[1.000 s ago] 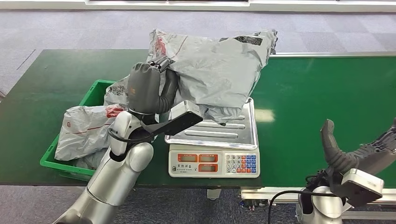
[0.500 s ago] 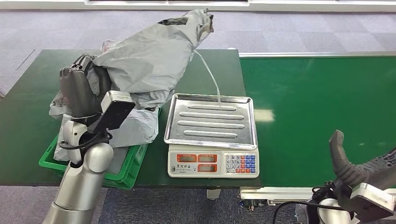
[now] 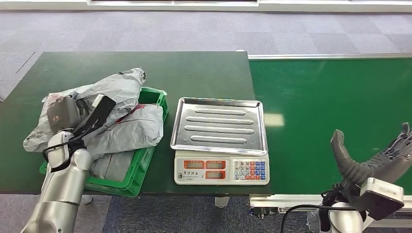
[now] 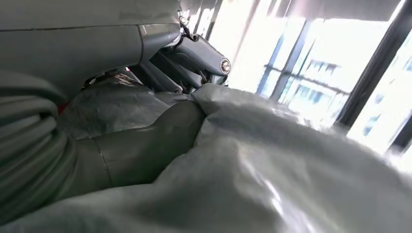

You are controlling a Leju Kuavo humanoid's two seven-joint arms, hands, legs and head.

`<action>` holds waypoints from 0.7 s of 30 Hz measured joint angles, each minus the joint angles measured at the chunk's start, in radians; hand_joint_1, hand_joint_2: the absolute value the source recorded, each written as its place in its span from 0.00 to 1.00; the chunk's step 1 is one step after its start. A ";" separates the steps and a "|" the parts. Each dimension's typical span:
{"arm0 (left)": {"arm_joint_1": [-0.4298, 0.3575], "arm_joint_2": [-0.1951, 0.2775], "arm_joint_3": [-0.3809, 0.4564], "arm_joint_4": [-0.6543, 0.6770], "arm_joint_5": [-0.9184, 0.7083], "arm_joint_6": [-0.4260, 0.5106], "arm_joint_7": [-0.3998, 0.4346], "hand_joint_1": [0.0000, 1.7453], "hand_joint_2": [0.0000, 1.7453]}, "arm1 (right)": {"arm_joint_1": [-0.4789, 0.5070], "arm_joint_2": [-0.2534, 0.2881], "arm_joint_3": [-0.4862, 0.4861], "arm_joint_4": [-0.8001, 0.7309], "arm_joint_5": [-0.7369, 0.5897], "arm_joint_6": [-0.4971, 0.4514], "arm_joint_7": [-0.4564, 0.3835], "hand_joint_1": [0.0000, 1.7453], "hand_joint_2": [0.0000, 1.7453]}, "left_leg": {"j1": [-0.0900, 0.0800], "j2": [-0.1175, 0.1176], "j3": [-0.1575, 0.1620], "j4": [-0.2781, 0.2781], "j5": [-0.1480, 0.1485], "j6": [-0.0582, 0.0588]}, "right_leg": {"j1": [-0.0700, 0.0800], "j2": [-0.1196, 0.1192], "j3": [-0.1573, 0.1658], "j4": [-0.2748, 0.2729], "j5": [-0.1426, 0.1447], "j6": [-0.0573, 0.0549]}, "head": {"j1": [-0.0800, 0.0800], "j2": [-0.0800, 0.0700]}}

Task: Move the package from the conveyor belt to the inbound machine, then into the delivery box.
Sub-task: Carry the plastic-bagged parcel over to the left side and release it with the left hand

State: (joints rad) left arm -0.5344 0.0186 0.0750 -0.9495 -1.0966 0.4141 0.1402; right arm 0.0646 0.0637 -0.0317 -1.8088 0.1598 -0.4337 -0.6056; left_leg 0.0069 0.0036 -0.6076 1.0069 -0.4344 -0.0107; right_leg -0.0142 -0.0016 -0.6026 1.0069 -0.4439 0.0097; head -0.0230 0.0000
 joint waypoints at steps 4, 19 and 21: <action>0.005 0.007 0.043 0.083 0.079 -0.085 -0.085 0.81 1.00 | -0.011 0.000 0.000 0.024 -0.017 0.040 0.028 0.00 1.00 | 0.000 0.000 -0.001 0.000 -0.001 0.000 | 0.000 0.000 0.000 0.000 0.000 0.000 | 0.000 0.000; 0.042 0.022 0.119 0.116 0.559 -0.242 -0.459 0.00 1.00 | -0.017 -0.027 -0.009 0.125 -0.043 0.157 0.100 0.00 1.00 | 0.000 -0.001 0.000 0.000 -0.001 0.000 | 0.000 -0.001 0.000 0.000 0.000 0.000 | 0.000 0.000; 0.068 0.022 0.124 0.062 0.716 -0.290 -0.560 0.00 1.00 | -0.016 -0.034 -0.015 0.136 -0.054 0.166 0.099 0.00 1.00 | 0.000 -0.001 0.000 0.000 -0.001 0.000 | 0.000 -0.001 0.000 0.000 0.000 0.000 | 0.000 0.000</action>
State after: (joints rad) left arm -0.4664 0.0404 0.1987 -0.8876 -0.3806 0.1245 -0.4200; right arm 0.0481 0.0294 -0.0464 -1.6730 0.1061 -0.2673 -0.5063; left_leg 0.0069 0.0030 -0.6080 1.0069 -0.4351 -0.0104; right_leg -0.0142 -0.0026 -0.6024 1.0069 -0.4443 0.0098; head -0.0229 0.0000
